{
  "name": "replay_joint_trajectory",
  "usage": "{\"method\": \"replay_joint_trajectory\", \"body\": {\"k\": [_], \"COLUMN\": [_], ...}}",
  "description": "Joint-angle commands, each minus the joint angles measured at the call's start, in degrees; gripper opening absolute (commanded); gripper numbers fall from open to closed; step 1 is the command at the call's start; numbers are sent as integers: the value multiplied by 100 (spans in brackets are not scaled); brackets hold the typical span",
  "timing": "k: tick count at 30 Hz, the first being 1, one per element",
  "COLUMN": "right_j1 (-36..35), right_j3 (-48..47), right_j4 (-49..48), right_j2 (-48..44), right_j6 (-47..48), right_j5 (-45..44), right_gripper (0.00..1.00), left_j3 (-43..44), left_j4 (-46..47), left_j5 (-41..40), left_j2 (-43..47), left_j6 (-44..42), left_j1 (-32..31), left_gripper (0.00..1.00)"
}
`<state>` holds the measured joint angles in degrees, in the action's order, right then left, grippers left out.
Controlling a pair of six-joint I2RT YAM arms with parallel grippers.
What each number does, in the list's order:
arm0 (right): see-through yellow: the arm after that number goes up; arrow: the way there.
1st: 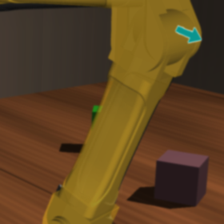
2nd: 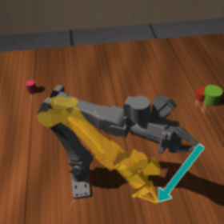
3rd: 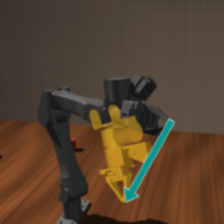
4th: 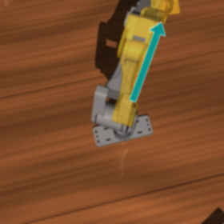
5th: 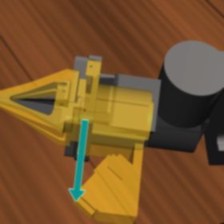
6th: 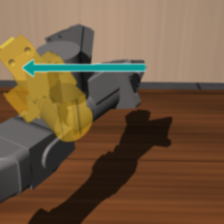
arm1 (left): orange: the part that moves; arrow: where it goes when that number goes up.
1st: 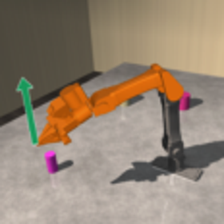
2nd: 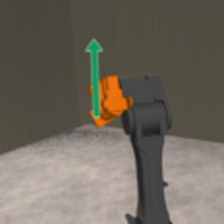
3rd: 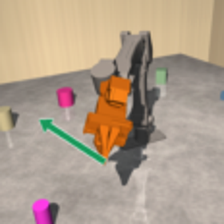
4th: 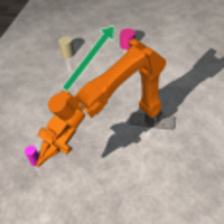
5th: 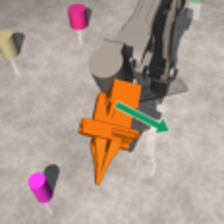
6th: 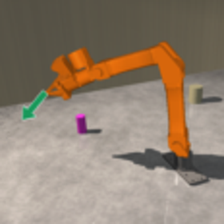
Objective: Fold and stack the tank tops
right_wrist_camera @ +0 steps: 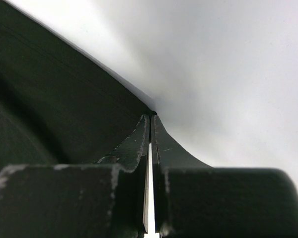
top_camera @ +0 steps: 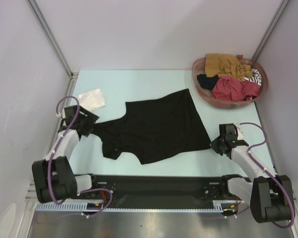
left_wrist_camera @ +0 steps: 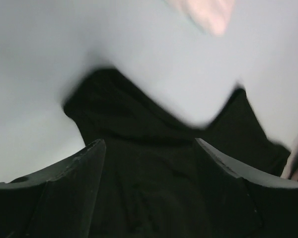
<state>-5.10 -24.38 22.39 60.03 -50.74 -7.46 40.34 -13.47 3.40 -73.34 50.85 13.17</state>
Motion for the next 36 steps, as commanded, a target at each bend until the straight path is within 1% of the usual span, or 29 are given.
{"method": "replay_joint_trajectory", "body": {"k": [1,2,3,5,6,8,10,12,13,14,19,24,27,28,30,36], "right_j1": [27,36,27,27,27,27,36,36,36,44,53,88,141,159,220,370], "right_j3": [4,4,4,4,4,4,4,4,4,4,12,21,39,39,39,56], "right_j4": [-42,-42,-51,-42,-42,-51,-60,-77,-86,-77,-95,-121,-182,-183,-209,-253], "right_j2": [-53,-53,-44,-53,-44,-62,-62,-53,-62,-53,-79,-88,-88,-79,-18,35], "right_j6": [47,47,55,64,73,99,117,126,143,135,161,231,266,284,319,460], "right_j5": [-27,-18,-10,-9,-9,-1,-1,26,34,26,78,122,201,236,315,527], "right_gripper": [0,0,0,0,0,0,0,0,0,0,0,0,0,0,0,0], "left_j3": [-402,-456,-500,-562,-588,-667,-650,-632,-719,-799,-1343,-1546,-1695,-1809,-1871,-1986], "left_j4": [-523,-585,-673,-1112,-1209,-1411,-1692,-1895,-1904,-1870,-1702,-1790,-1659,-1476,-1360,-1123], "left_j5": [-224,-304,-331,-821,-902,-1034,-1130,-1314,-1281,-1063,-1025,-1175,-1228,-1167,-1166,-850], "left_j2": [627,898,1014,1207,1382,1506,1612,1682,1709,1735,2236,2763,3017,3071,3080,2712], "left_j6": [-391,-479,-532,-567,-611,-786,-883,-770,-691,-656,-243,48,144,153,214,329], "left_j1": [-788,-990,-1409,-1781,-2096,-2370,-2713,-3064,-3153,-3223,-3233,-3233,-3224,-3224,-3224,-3224], "left_gripper": [75,75,73,71,70,63,60,61,62,62,70,72,79,81,83,82]}}
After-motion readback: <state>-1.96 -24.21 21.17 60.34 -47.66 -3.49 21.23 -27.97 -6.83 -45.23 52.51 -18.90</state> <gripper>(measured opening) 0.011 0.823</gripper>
